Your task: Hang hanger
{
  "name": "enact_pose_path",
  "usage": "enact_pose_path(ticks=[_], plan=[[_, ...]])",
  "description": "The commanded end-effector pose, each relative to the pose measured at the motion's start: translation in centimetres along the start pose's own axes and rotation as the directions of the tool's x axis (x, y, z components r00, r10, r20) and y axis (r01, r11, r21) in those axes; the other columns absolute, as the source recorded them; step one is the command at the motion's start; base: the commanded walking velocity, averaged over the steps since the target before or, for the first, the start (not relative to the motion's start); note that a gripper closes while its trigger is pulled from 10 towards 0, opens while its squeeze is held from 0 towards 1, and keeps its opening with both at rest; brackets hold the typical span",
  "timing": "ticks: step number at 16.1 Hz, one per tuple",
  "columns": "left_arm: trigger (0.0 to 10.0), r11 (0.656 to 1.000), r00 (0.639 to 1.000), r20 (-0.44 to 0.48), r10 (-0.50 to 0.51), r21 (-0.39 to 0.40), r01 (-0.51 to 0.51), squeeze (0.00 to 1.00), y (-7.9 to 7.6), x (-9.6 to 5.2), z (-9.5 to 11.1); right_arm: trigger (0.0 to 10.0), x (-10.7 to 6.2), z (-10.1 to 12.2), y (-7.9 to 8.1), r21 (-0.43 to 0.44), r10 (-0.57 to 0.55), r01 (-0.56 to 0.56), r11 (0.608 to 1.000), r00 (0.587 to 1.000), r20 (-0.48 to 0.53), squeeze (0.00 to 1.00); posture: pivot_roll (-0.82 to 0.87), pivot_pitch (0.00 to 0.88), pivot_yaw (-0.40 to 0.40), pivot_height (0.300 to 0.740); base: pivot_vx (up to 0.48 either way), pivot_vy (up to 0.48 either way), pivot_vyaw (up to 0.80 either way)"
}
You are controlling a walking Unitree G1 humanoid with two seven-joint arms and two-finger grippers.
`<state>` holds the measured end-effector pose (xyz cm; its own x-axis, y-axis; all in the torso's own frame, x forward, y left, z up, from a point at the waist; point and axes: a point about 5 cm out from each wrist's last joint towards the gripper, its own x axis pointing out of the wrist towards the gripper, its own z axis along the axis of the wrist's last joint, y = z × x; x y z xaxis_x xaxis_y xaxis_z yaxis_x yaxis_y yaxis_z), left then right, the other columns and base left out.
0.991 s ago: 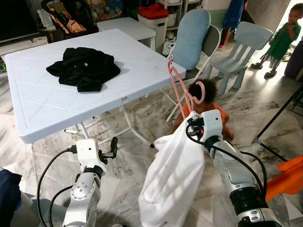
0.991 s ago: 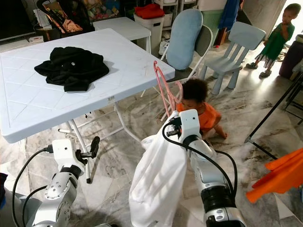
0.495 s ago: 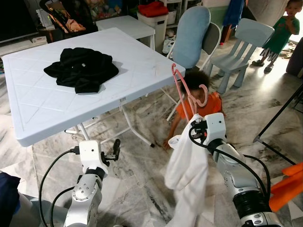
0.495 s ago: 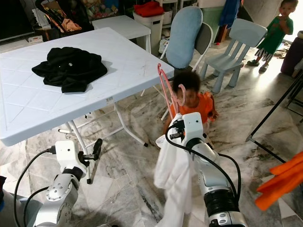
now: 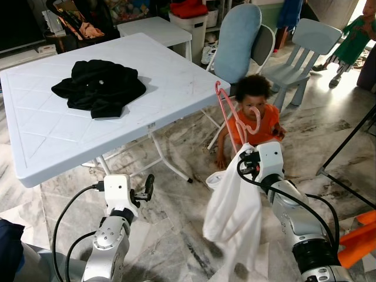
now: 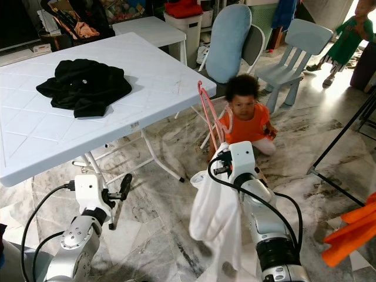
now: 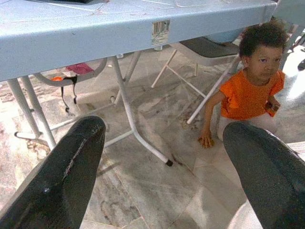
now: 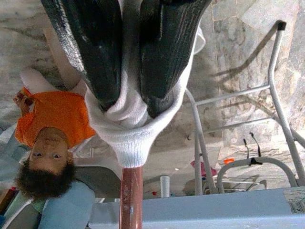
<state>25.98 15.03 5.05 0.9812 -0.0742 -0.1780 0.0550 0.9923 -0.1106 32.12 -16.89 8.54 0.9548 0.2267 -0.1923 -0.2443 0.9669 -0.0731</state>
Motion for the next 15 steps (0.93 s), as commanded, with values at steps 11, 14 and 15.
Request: enact_pose_path(ticks=[11, 14, 15], plan=[[10.0, 0.990, 0.993, 0.021, -0.120, 0.077, 0.118, 0.00, -1.1, 0.5, 1.3, 10.0, -0.2, 1.4, -0.9, -0.156, 0.152, -0.154, 0.976, 0.988, -0.024, 0.00, -0.13, 0.000, 0.077, 0.740, 0.000, 0.000, 0.00], [10.0, 0.973, 0.983, 0.022, -0.181, 0.147, 0.176, 0.00, -1.3, 0.7, 1.6, 10.0, -0.4, 1.5, -1.9, -0.241, 0.227, -0.238, 0.941, 0.971, -0.074, 0.00, -0.14, 0.000, 0.075, 0.740, 0.000, 0.000, 0.00], [10.0, 0.974, 0.985, 0.030, -0.172, 0.155, 0.165, 0.00, -1.0, 1.0, 1.8, 10.0, -0.6, 1.7, -1.7, -0.258, 0.295, -0.307, 0.916, 0.952, -0.088, 0.00, -0.14, 0.000, 0.076, 0.740, 0.000, 0.000, 0.00]])
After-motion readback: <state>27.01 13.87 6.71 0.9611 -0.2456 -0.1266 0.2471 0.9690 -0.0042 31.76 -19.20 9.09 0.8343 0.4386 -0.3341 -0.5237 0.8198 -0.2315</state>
